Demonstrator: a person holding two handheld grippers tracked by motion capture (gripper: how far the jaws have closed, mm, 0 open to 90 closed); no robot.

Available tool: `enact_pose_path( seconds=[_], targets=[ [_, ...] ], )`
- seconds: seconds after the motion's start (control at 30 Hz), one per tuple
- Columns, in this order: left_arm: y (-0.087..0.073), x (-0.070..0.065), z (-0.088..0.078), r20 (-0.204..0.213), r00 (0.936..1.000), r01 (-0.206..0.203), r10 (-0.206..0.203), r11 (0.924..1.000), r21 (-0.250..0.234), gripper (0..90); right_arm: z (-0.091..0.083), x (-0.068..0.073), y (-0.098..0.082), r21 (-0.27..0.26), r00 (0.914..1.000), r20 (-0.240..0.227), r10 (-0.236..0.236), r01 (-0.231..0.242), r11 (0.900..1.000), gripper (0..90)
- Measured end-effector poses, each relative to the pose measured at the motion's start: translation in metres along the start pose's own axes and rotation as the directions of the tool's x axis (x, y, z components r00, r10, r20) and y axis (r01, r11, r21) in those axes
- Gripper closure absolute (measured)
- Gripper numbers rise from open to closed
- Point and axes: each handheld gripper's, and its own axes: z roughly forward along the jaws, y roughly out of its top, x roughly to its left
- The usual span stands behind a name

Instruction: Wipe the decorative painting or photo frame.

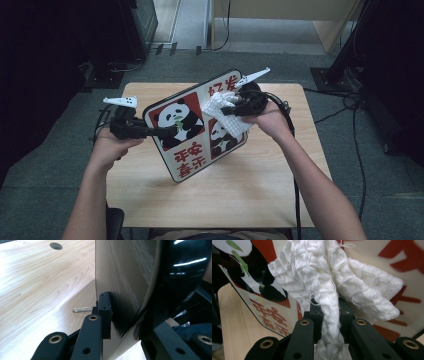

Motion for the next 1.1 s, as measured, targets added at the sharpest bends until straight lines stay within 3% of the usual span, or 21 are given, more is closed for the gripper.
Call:
enact_pose_path(
  seconds=[1.1],
  targets=[
    [0.0,0.001,0.0,0.01,1.0,0.001,-0.001,1.0,-0.001,76.0,0.03,-0.012,-0.057,0.022,0.9957,-0.037,0.085,-0.084,0.996,79.4]
  ],
)
